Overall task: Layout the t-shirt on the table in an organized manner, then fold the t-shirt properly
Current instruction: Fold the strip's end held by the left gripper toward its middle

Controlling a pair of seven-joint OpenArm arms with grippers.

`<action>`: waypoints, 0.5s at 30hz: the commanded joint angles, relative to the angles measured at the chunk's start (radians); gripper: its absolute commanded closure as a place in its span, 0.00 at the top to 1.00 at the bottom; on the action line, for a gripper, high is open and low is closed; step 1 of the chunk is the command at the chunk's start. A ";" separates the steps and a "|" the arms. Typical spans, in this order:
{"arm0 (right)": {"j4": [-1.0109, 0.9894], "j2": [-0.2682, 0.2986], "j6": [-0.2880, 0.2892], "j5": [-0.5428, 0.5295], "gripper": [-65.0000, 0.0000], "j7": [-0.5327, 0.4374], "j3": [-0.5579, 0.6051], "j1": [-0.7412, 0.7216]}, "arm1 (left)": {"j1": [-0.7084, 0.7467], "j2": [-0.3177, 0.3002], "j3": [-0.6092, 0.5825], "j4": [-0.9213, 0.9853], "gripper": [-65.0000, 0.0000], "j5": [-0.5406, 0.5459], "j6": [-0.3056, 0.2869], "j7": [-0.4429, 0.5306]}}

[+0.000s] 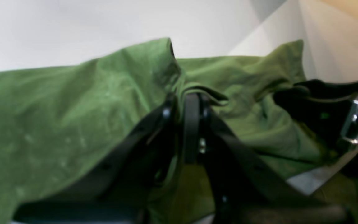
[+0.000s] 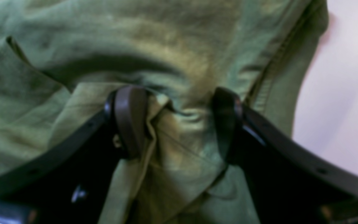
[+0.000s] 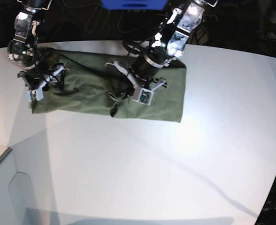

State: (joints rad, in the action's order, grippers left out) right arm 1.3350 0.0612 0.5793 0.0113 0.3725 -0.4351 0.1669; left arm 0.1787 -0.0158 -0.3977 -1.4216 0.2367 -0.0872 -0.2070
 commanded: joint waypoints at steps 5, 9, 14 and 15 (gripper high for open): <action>0.011 0.010 0.009 -0.003 0.53 0.006 0.000 -0.003 | -0.052 0.010 -0.080 0.057 0.00 0.011 -0.009 0.021; 0.041 0.010 0.009 -0.003 0.53 0.004 0.000 -0.003 | -0.083 0.014 -0.116 0.112 0.00 0.011 -0.009 0.021; 0.153 0.004 0.009 -0.003 0.54 0.007 -0.006 0.007 | -0.117 0.047 -0.112 0.196 0.06 0.013 -0.009 0.013; 0.176 0.004 0.009 -0.003 0.54 0.007 -0.008 0.009 | -0.118 0.050 -0.111 0.201 0.13 0.013 -0.009 0.013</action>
State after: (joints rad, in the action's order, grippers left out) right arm 1.4937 0.0566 0.5800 0.0227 0.4007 -0.4381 0.1810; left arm 0.0692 0.0223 -0.5076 -1.2095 0.2443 -0.0860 -0.2188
